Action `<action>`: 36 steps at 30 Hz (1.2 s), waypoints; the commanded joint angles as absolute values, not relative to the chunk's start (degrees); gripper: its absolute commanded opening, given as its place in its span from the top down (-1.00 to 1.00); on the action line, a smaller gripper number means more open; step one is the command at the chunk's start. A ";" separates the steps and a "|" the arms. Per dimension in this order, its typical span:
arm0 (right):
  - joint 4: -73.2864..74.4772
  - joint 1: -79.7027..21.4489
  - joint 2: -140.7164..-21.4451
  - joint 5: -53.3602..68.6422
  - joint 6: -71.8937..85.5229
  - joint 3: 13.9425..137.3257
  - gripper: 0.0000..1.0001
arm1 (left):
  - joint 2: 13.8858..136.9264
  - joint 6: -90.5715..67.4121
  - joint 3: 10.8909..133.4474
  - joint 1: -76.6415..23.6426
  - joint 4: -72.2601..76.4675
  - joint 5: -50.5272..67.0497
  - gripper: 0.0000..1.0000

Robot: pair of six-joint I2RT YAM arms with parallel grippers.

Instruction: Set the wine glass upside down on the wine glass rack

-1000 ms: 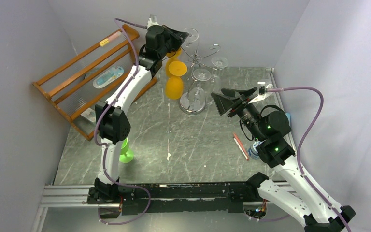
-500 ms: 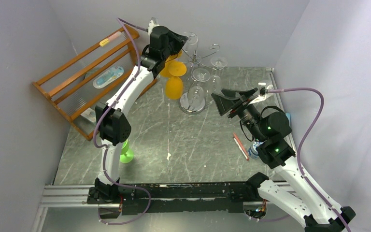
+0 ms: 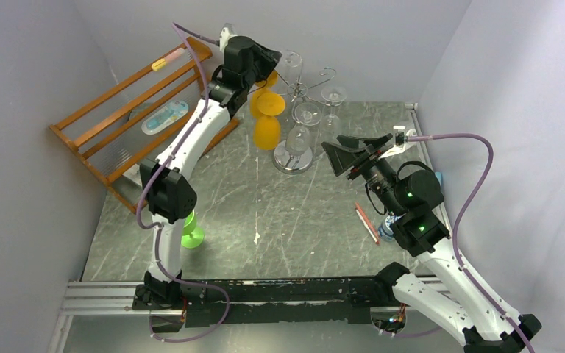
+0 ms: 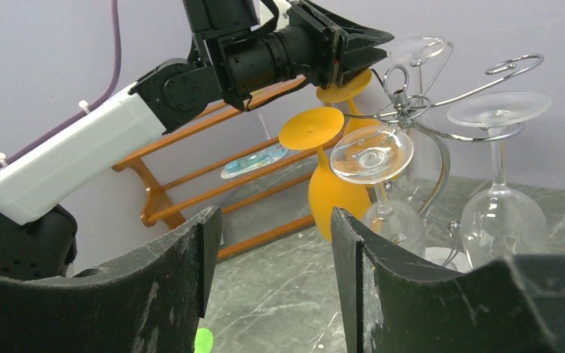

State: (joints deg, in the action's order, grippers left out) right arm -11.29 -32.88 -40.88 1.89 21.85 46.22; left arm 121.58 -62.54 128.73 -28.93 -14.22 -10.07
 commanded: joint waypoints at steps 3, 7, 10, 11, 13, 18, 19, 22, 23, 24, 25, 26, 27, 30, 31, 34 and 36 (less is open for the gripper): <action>-12.13 -32.70 -40.17 1.49 22.04 45.22 -0.18 | 115.40 -60.51 126.28 -29.26 -14.28 -13.01 0.34; -12.16 -32.70 -40.34 1.47 22.18 45.26 -0.19 | 113.22 -59.41 124.40 -29.33 -14.32 -13.25 0.29; -11.38 -32.78 -40.51 0.97 23.38 45.54 -0.19 | 111.34 -57.90 123.16 -29.26 -15.39 -13.29 0.23; -10.84 -32.77 -40.58 0.83 23.70 45.79 -0.19 | 110.48 -57.08 122.46 -29.24 -15.65 -13.31 0.21; -9.68 -32.72 -40.96 0.64 24.57 46.49 -0.19 | 108.06 -54.80 120.09 -29.28 -15.92 -13.27 0.14; -8.79 -32.77 -41.72 -0.93 25.94 46.93 -0.20 | 96.43 -45.85 109.41 -29.22 -17.20 -13.21 -0.12; -8.67 -32.72 -41.82 -1.77 26.30 46.93 -0.20 | 93.37 -44.14 106.28 -29.19 -17.65 -13.13 -0.20; -8.08 -32.70 -41.98 -4.32 27.97 46.78 -0.20 | 84.39 -37.56 96.67 -29.18 -19.75 -12.73 -0.39; -7.82 -32.70 -41.93 -5.22 28.56 46.65 -0.20 | 81.48 -36.12 94.76 -29.16 -22.64 -13.31 -0.45; -7.76 -32.75 -41.92 -6.00 29.15 46.40 -0.19 | 78.77 -34.87 92.78 -29.17 -24.85 -13.87 -0.51; -7.66 -32.72 -41.91 -6.85 29.77 46.14 -0.19 | 76.34 -33.35 91.25 -29.15 -27.55 -14.49 -0.55; -7.65 -32.76 -41.92 -7.50 30.34 45.92 -0.19 | 73.97 -32.01 90.15 -29.13 -30.49 -15.29 -0.59; -7.74 -32.71 -42.03 -8.04 30.83 45.66 -0.18 | 71.86 -31.38 89.24 -29.12 -33.49 -16.06 -0.63; -7.86 -32.70 -42.58 -8.91 32.34 45.13 -0.17 | 67.16 -30.85 88.00 -29.18 -43.13 -17.52 -0.71; -8.02 -32.76 -42.99 -8.85 32.76 44.96 -0.17 | 66.03 -30.98 87.74 -29.12 -46.23 -17.49 -0.73; -7.93 -32.74 -44.64 -8.17 33.88 45.00 -0.16 | 63.63 -31.27 85.71 -29.11 -54.49 -16.56 -0.76; -7.64 -32.75 -45.92 -7.48 34.51 45.06 -0.15 | 62.55 -32.28 83.83 -29.14 -60.42 -16.55 -0.76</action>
State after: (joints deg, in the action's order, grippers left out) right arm -8.38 -32.88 -44.03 -7.09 32.18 46.04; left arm 62.94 -33.30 87.61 -29.04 -43.35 -15.70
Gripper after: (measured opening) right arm 0.581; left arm 0.878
